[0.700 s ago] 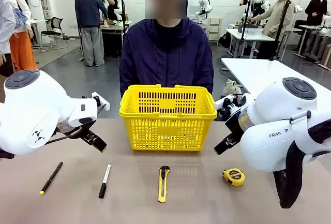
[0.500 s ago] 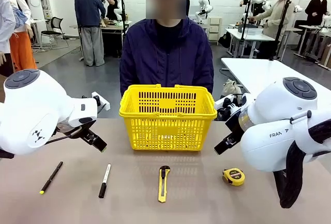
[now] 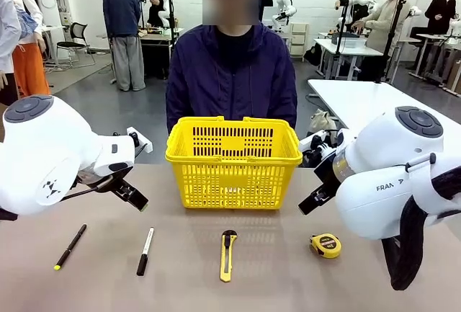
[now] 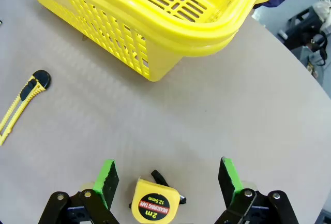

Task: Place the items the person wants into the basket.
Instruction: Pick up the item the person points to and place it in the Market Basket.

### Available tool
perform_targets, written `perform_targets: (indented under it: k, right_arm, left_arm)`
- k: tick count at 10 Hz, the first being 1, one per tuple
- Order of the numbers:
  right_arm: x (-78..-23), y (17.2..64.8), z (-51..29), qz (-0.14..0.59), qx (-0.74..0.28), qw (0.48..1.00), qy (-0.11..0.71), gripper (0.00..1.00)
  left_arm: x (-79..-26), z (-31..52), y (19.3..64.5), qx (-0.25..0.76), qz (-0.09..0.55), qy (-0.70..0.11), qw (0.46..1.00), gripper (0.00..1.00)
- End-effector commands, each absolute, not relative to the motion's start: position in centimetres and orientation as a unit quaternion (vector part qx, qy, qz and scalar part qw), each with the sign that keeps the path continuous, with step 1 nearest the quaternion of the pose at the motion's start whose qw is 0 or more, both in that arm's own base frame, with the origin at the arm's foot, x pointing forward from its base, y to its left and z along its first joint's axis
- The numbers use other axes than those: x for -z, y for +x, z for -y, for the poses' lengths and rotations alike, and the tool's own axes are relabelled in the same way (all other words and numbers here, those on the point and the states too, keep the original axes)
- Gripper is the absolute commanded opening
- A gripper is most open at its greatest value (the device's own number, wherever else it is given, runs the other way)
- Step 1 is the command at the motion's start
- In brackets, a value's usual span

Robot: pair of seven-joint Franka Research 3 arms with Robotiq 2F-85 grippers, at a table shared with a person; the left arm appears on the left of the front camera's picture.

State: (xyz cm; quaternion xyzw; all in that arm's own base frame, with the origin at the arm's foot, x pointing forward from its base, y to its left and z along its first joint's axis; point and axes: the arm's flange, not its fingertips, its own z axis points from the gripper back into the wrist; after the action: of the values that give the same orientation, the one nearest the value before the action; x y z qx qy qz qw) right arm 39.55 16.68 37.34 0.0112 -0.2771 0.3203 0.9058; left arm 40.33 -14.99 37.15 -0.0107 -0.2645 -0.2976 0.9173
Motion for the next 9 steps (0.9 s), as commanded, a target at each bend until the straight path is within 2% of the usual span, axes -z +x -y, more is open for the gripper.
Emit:
perform_targets:
  k: [1, 8, 9]
  right_arm:
    - [-37.3, 39.5, -16.7, 0.277, -0.321, 0.906, 0.011, 1.00]
    - [-37.3, 39.5, -16.7, 0.277, -0.321, 0.906, 0.011, 1.00]
    - [-37.3, 39.5, -16.7, 0.277, -0.320, 0.906, 0.011, 1.00]
  left_arm:
    - [-37.1, 15.0, 40.3, 0.298, 0.265, -0.011, 0.917, 1.00]
    - [-37.1, 15.0, 40.3, 0.298, 0.264, -0.011, 0.917, 1.00]
    - [-39.0, 15.1, 37.1, 0.304, 0.261, 0.015, 0.916, 1.00]
